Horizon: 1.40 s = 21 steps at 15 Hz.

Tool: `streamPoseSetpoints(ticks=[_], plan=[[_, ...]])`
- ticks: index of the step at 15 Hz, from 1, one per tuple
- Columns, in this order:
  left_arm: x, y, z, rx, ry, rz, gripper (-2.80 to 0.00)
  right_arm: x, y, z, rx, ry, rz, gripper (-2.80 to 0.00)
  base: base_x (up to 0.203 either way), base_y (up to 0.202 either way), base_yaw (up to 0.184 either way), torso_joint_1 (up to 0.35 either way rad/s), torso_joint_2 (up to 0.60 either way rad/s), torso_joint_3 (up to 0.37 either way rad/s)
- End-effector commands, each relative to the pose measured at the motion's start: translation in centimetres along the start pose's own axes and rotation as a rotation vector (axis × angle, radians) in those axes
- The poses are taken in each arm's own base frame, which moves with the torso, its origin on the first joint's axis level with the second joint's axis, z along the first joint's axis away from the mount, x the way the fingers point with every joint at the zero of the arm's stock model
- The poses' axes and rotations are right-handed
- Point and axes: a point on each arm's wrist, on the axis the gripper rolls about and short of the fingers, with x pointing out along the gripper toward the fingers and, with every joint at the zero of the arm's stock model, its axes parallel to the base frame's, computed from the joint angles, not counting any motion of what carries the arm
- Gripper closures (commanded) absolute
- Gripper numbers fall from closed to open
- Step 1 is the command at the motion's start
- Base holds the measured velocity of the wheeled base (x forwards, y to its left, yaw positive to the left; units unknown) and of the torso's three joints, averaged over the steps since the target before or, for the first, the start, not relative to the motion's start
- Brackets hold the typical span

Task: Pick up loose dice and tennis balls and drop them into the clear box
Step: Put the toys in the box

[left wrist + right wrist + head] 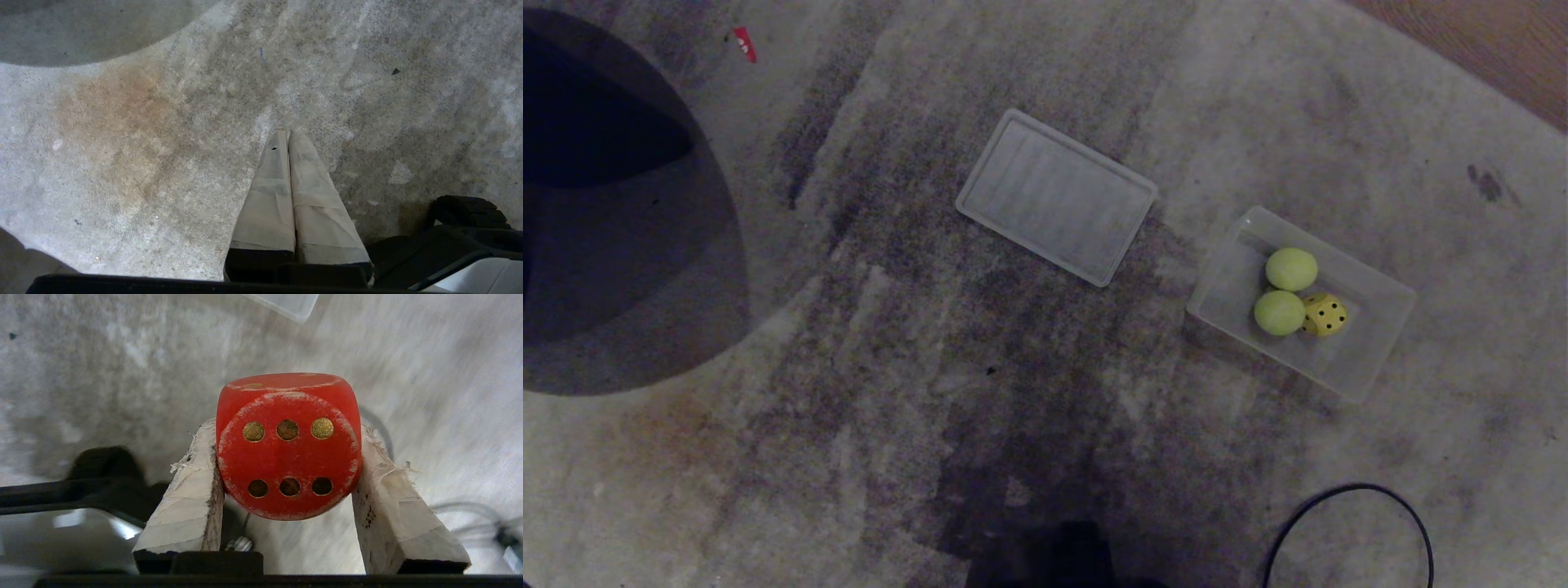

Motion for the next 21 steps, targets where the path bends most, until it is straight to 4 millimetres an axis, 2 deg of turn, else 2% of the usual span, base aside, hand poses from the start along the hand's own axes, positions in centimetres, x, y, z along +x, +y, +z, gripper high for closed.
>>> streamPoseSetpoints(ticks=[1,3,5,8,11,14,17,18,21], plan=[[0.0,0.0,0.0,0.0,0.003,0.001,0.0,2.7,0.4,3.3,0.051,0.186,-0.019,0.0,0.0,0.0,0.0,0.0,0.0,0.0],[0.0,0.0,0.0,0.0,0.003,0.001,0.0,6.3,0.6,5.6,0.114,0.311,-0.042,0.0,0.0,0.0,0.0,0.0,0.0,0.0],[0.0,0.0,0.0,0.0,0.003,0.001,0.0,10.8,0.8,6.7,0.156,0.369,-0.059,0.0,0.0,0.0,0.0,0.0,0.0,0.0],[0.0,0.0,0.0,0.0,0.003,0.001,0.0,18.0,1.0,7.0,0.194,0.36,-0.064,0.0,0.0,0.0,0.0,0.0,0.0,0.0],[0.0,0.0,0.0,0.0,0.003,0.001,0.0,23.3,1.0,7.0,0.231,0.269,-0.049,0.0,0.0,0.0,0.0,0.0,0.0,0.0],[0.0,0.0,0.0,0.0,0.003,0.001,0.0,27.1,1.1,7.6,0.311,0.17,-0.034,0.0,0.0,0.0,0.0,0.0,0.0,0.0],[0.0,0.0,0.0,-0.002,0.003,0.001,0.0,28.5,1.5,8.9,0.338,0.102,-0.001,0.0,0.0,0.0,0.0,0.0,0.0,0.0],[0.0,0.0,-0.1,-0.001,0.004,0.002,0.0,29.1,1.5,8.9,0.339,0.102,-0.001,-2.8,0.0,0.0,0.0,0.0,0.0,0.0],[0.0,0.0,-0.1,-0.002,0.004,0.001,0.0,29.6,1.8,8.7,0.337,0.115,0.023,-2.8,0.0,0.0,0.0,0.0,0.0,0.0]])
